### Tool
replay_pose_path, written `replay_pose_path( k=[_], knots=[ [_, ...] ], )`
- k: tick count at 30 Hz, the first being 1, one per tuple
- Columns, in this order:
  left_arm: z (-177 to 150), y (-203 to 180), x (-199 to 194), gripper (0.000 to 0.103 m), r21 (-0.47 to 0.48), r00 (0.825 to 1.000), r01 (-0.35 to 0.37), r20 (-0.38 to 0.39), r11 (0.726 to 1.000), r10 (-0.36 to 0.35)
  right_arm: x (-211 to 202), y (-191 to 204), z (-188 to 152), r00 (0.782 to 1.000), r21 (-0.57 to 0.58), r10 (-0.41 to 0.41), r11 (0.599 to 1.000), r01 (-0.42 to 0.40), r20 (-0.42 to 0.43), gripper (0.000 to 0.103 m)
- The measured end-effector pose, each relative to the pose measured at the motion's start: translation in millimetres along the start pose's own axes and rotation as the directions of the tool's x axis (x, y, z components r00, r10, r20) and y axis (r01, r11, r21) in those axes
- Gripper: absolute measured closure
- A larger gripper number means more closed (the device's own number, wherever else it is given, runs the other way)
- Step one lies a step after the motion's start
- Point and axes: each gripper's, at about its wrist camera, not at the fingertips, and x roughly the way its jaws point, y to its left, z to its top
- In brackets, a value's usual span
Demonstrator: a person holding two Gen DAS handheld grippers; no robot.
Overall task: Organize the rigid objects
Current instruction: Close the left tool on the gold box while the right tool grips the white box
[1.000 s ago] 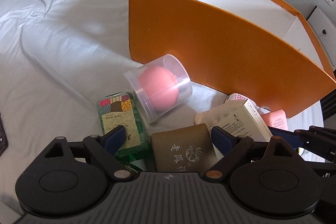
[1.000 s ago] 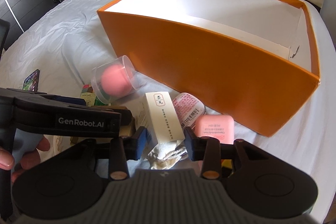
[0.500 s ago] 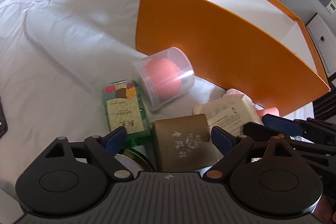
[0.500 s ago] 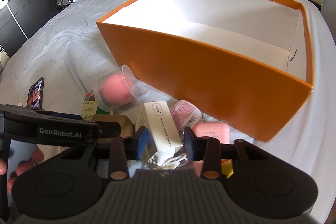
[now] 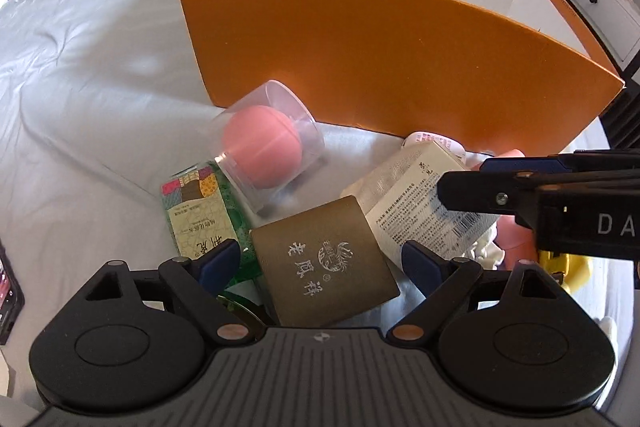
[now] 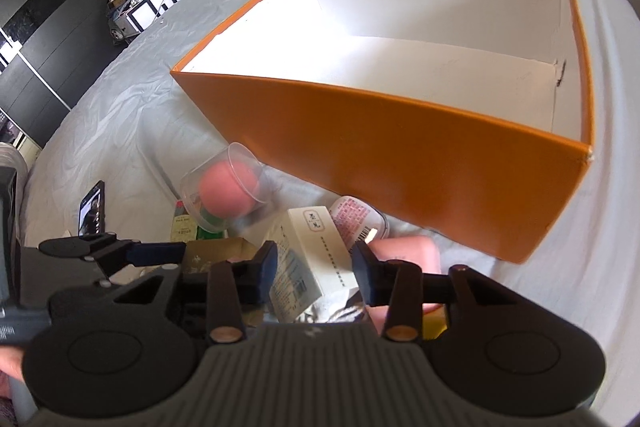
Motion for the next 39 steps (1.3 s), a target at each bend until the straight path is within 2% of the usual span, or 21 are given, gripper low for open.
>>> replay_pose_path(
  k=[3,4,7,8,10,11,13,15,16,17,21,22,27,30,32,39],
  knots=[
    [2,0,3,0.001,-0.011,0.999,-0.034,0.025,0.999,0.034,6,6,1,1.0,-0.031,-0.01,0.999,0.01,-0.015,0.053],
    [2,0,3,0.009,-0.004,0.998,-0.051,0.031,0.999,0.051,6,8,1,1.0,-0.032,-0.019,0.999,0.018,-0.02,0.054],
    [0,7,-4,0.023,-0.01,1.0,-0.004,0.023,1.0,0.004,-1,8,1,0.999,-0.022,-0.005,1.0,0.004,-0.043,0.064],
    [-2,9,-7,0.029,-0.007,1.0,0.011,0.017,1.0,-0.011,-3,6,1,0.998,-0.006,0.019,1.0,-0.019,-0.052,0.064],
    [-4,13,-8,0.03,-0.013,1.0,0.03,-0.003,0.999,-0.03,-3,5,1,0.997,0.01,0.034,0.999,-0.033,-0.065,0.062],
    [-4,13,-6,0.028,-0.017,0.999,0.034,-0.006,0.999,-0.034,0,6,1,0.997,0.004,0.026,1.0,-0.026,-0.068,0.057],
    [-5,13,-3,0.019,-0.023,0.999,0.046,0.003,0.999,-0.046,9,8,1,0.997,-0.006,-0.007,1.0,0.007,-0.081,0.051],
    [-6,10,0,0.015,-0.02,0.999,0.048,0.011,0.999,-0.047,17,8,-1,0.996,0.004,-0.031,0.999,0.031,-0.085,0.051],
    [-6,11,-1,0.013,-0.023,0.999,0.05,0.019,0.998,-0.049,17,8,-1,0.996,0.011,-0.044,0.999,0.045,-0.081,0.054],
    [-6,14,-1,0.013,-0.032,0.998,0.058,0.021,0.998,-0.058,15,8,-2,0.995,0.019,-0.068,0.997,0.069,-0.076,0.066],
    [-11,31,-8,0.013,-0.074,0.992,0.122,0.037,0.99,-0.12,-3,5,-2,0.998,0.066,-0.028,0.997,0.031,-0.052,0.077],
    [-13,34,-9,0.013,-0.077,0.99,0.137,0.041,0.988,-0.134,-8,8,-3,0.998,0.051,-0.055,0.997,0.056,-0.036,0.103],
    [-23,42,-18,0.013,-0.053,0.981,0.188,0.066,0.981,-0.184,-19,11,-8,1.0,0.059,-0.013,0.998,0.015,-0.025,0.103],
    [-26,41,-20,0.013,-0.043,0.98,0.19,0.076,0.981,-0.187,-20,9,-13,0.998,0.049,-0.055,0.997,0.055,-0.006,0.091],
    [-24,37,-18,0.012,-0.04,0.982,0.178,0.074,0.983,-0.175,-20,4,-14,0.999,0.066,-0.052,0.996,0.052,-0.001,0.073],
    [-19,23,-7,0.013,-0.004,0.991,0.119,0.053,0.993,-0.119,-4,-7,-17,0.999,0.085,-0.025,0.996,0.029,-0.04,0.072]
  ],
)
